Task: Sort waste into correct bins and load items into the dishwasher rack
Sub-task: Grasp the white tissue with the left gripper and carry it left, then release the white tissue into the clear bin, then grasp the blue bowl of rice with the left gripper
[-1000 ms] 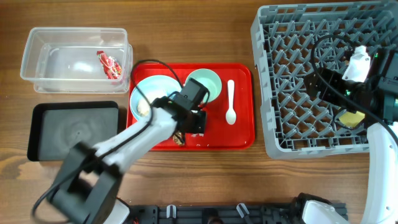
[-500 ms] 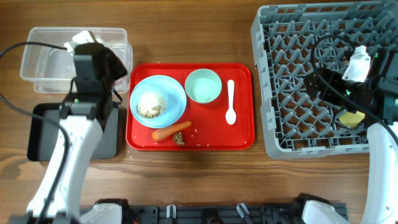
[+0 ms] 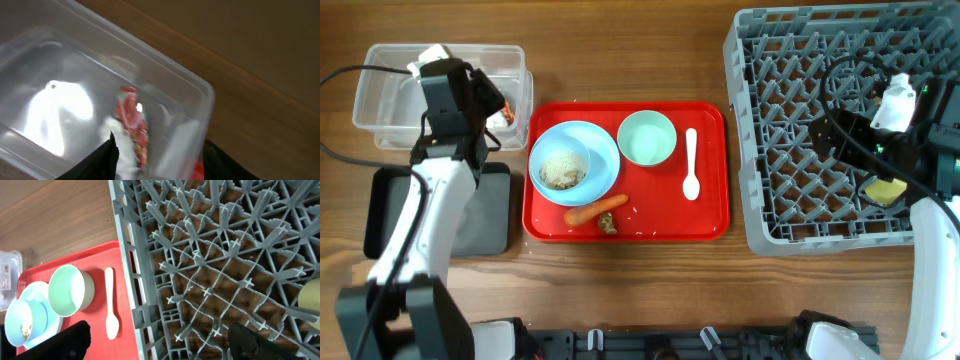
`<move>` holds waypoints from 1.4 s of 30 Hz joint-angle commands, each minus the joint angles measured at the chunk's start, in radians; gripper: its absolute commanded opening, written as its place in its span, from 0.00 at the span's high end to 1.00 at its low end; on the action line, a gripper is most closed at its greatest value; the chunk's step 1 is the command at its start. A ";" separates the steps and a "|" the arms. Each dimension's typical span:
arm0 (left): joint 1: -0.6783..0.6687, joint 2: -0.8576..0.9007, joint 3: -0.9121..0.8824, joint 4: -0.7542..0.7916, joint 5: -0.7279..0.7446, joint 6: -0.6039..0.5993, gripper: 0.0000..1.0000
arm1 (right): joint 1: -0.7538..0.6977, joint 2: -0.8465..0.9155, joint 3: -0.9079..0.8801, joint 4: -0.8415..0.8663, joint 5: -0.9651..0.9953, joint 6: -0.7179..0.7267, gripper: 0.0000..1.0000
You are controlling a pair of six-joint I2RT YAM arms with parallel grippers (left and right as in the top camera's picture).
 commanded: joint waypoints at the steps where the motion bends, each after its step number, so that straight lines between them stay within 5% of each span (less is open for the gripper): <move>1: -0.101 -0.043 0.010 -0.078 0.238 0.026 0.46 | 0.004 -0.005 0.015 0.001 0.010 -0.021 0.10; 10: -0.465 0.157 0.010 -0.131 0.259 0.022 0.42 | 0.004 -0.005 0.015 -0.004 0.010 -0.021 0.10; 19: -0.503 0.295 0.010 -0.083 0.200 0.021 0.45 | 0.004 -0.005 0.015 -0.006 0.010 -0.021 0.10; 29: -0.508 0.305 0.010 -0.084 0.200 0.021 0.81 | 0.004 -0.005 0.015 -0.006 0.010 -0.021 0.10; 42: -0.613 0.304 0.010 -0.225 0.271 0.018 0.96 | 0.004 -0.005 0.015 -0.010 0.021 -0.021 0.09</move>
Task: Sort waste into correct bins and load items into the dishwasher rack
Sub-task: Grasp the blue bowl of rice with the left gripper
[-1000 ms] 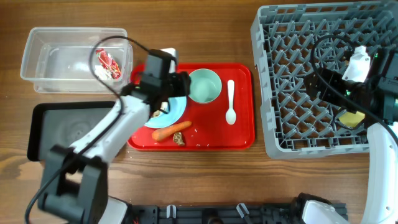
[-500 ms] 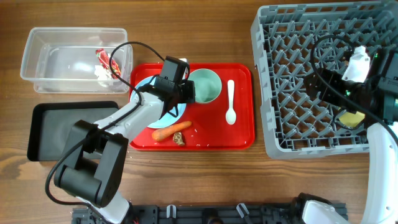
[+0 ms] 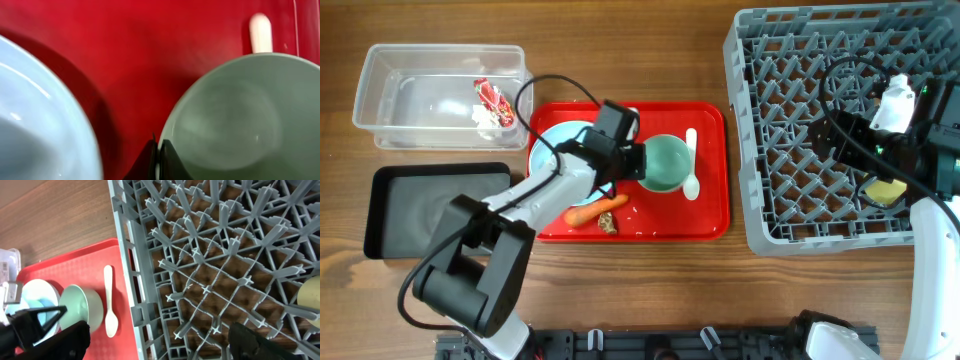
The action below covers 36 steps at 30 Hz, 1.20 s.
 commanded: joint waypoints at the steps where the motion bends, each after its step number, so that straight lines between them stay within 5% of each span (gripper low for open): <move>1: -0.038 0.011 0.006 -0.069 0.016 0.002 0.96 | 0.004 -0.005 0.015 0.000 0.018 -0.013 0.10; 4: -0.043 0.005 0.006 -0.107 0.016 0.002 0.96 | 0.004 -0.005 0.015 0.000 0.018 -0.013 0.10; 8: -0.031 -0.045 0.006 -0.114 0.015 0.003 0.65 | 0.004 -0.005 0.015 0.000 0.018 -0.014 0.09; 16: 0.053 -0.257 0.006 -0.124 -0.133 0.007 0.57 | 0.004 -0.005 0.015 -0.001 0.018 -0.013 0.10; 21: 0.112 -0.237 0.005 -0.174 -0.198 0.006 0.55 | 0.004 -0.005 0.015 -0.002 0.018 -0.013 0.09; 30: 0.147 -0.095 0.004 -0.229 -0.212 0.005 0.57 | 0.004 -0.005 0.015 -0.004 0.018 -0.013 0.10; 34: 0.147 -0.050 0.004 -0.229 -0.164 0.005 0.92 | 0.004 -0.005 0.015 -0.004 0.018 -0.013 0.10; 36: 0.147 -0.053 0.004 -0.227 -0.164 0.005 0.96 | 0.004 -0.005 0.015 -0.004 0.018 -0.013 0.10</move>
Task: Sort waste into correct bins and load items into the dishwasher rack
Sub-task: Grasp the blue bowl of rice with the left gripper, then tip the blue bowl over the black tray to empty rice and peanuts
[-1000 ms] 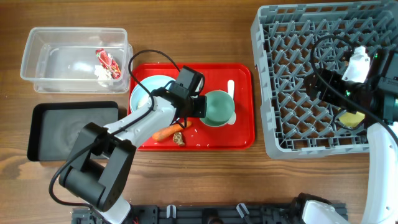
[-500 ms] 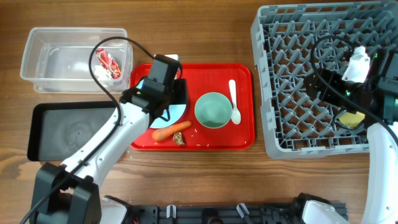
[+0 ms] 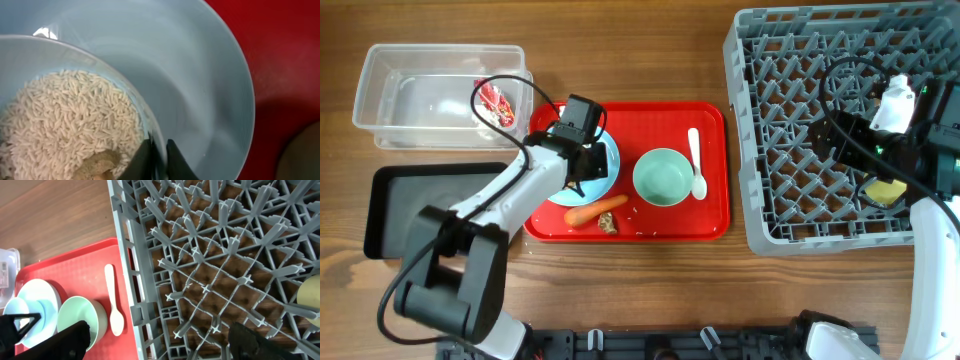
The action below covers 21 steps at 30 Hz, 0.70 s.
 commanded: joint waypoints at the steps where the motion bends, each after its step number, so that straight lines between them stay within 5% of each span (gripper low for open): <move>1: 0.003 0.005 -0.003 -0.001 0.024 -0.003 0.96 | 0.004 -0.005 0.014 -0.001 0.017 -0.013 0.10; 21: 0.076 -0.369 -0.003 -0.302 0.020 -0.057 0.96 | 0.004 -0.005 0.014 -0.001 0.017 -0.013 0.09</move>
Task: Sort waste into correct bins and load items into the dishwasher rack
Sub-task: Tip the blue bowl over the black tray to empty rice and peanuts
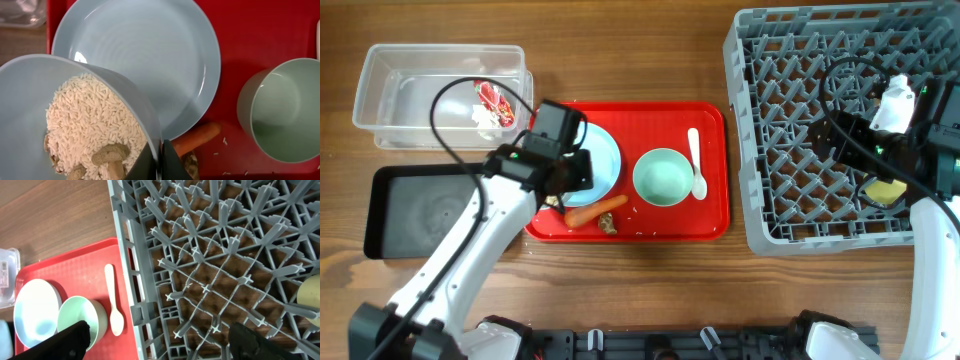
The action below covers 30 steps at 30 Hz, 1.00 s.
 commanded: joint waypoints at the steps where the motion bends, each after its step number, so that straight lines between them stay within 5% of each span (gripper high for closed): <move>1: 0.094 -0.060 -0.003 -0.049 0.001 -0.066 0.96 | 0.004 -0.005 0.014 -0.001 0.017 -0.013 0.09; 6: 0.339 -0.066 -0.003 -0.063 0.199 -0.069 0.96 | 0.004 -0.005 0.014 0.000 0.017 -0.013 0.09; 13: 0.732 -0.024 -0.003 -0.050 0.641 0.151 0.96 | 0.004 -0.005 0.014 0.000 0.017 -0.013 0.09; 17: 0.929 0.079 -0.003 -0.044 1.015 0.275 0.96 | 0.004 -0.005 0.014 -0.001 0.017 -0.013 0.09; 24: 1.035 0.250 -0.004 -0.103 1.392 0.403 0.96 | 0.004 -0.005 0.014 -0.005 0.017 -0.013 0.09; 30: 1.042 0.313 -0.005 -0.164 1.426 0.402 0.96 | 0.004 -0.005 0.014 -0.006 0.017 -0.013 0.10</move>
